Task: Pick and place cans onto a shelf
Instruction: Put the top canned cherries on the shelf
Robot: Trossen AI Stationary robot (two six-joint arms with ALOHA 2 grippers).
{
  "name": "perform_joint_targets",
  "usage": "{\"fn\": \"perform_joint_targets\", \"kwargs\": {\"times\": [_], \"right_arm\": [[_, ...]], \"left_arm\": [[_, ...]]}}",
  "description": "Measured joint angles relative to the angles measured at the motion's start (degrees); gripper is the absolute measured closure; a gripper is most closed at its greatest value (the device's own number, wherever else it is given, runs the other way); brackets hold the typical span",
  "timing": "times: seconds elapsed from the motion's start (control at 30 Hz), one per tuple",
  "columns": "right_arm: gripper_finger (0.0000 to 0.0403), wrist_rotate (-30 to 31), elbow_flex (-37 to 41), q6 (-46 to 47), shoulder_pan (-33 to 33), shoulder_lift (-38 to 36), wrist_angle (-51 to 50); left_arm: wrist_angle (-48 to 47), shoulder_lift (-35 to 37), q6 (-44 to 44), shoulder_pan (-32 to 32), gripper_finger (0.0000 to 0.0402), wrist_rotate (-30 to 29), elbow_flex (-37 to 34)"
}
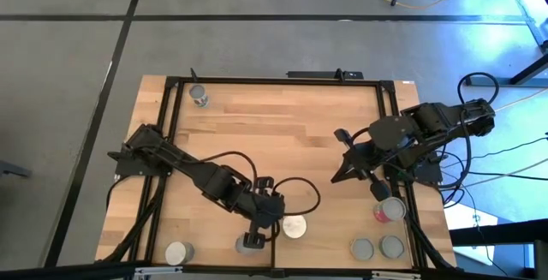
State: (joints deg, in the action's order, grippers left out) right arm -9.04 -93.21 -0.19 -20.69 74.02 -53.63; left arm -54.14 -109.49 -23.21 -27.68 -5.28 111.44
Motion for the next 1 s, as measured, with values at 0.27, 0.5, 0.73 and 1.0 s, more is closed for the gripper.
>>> {"fn": "perform_joint_targets", "kwargs": {"times": [0.27,0.5,0.73,1.0], "right_arm": [[0.0398,0.0,0.0,-0.1,0.0,0.0,-2.5],[0.0398,-0.1,0.0,-0.1,0.0,0.0,-2.5],[0.0398,-0.1,0.0,-0.2,0.0,0.0,-2.6],[0.0398,-0.1,0.0,-0.3,0.0,0.0,-2.6]], "left_arm": [[5.6,-3.9,1.8,0.9,0.0401,2.1,0.0],[8.6,-5.6,5.2,1.7,0.0401,4.4,-0.1],[8.5,-5.3,5.8,2.4,0.0401,4.3,-0.1],[6.4,-5.1,7.3,3.4,0.0401,3.4,0.0]]}}
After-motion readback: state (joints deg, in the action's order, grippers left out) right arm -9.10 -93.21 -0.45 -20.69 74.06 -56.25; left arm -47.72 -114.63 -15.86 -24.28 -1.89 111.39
